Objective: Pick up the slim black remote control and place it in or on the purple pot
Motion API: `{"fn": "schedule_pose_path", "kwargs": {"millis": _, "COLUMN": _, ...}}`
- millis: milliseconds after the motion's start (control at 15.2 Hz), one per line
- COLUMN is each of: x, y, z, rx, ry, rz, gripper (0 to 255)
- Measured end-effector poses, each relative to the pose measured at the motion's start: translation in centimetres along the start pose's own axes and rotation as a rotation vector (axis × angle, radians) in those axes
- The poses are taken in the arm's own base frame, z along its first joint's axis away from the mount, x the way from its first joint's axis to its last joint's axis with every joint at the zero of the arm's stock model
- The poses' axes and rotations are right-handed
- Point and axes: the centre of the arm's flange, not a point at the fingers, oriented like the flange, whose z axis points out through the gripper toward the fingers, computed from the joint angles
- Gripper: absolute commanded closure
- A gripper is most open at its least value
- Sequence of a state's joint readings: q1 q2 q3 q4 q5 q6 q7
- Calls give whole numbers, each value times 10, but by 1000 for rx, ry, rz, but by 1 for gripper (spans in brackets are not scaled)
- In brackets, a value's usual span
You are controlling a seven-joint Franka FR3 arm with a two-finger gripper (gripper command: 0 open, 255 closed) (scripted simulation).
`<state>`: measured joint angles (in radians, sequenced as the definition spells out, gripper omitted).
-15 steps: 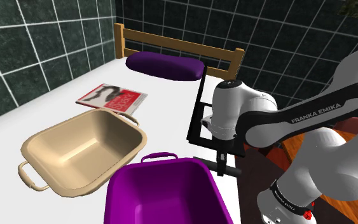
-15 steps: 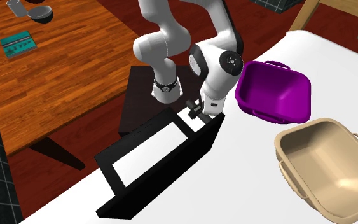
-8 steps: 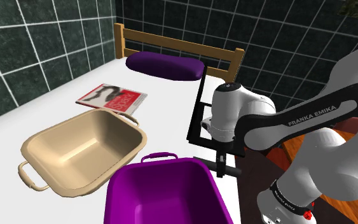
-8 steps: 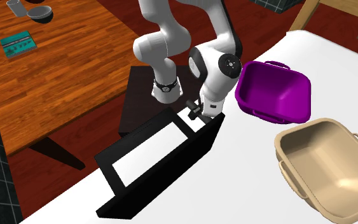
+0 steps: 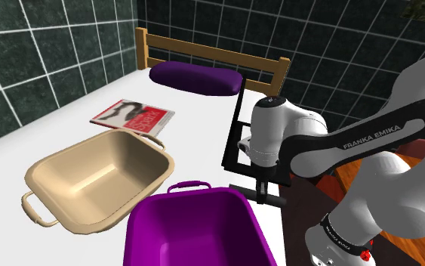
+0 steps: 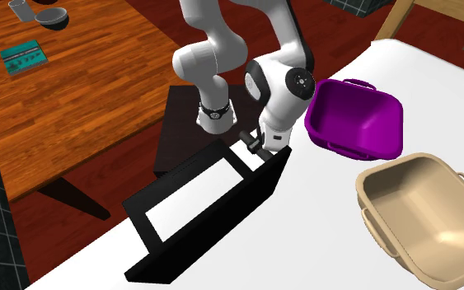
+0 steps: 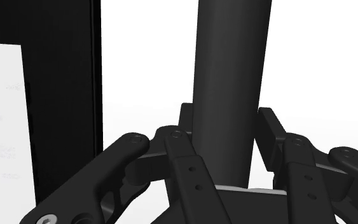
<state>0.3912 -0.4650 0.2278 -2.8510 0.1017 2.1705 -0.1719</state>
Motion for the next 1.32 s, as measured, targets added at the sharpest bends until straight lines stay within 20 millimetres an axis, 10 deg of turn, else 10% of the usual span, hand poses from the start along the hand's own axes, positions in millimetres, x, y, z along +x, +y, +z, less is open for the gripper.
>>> {"fn": "schedule_pose_path", "kwargs": {"millis": 1320, "x": -18, "y": -4, "z": -72, "rx": 31, "ry": -1, "rz": 16, "gripper": 255}}
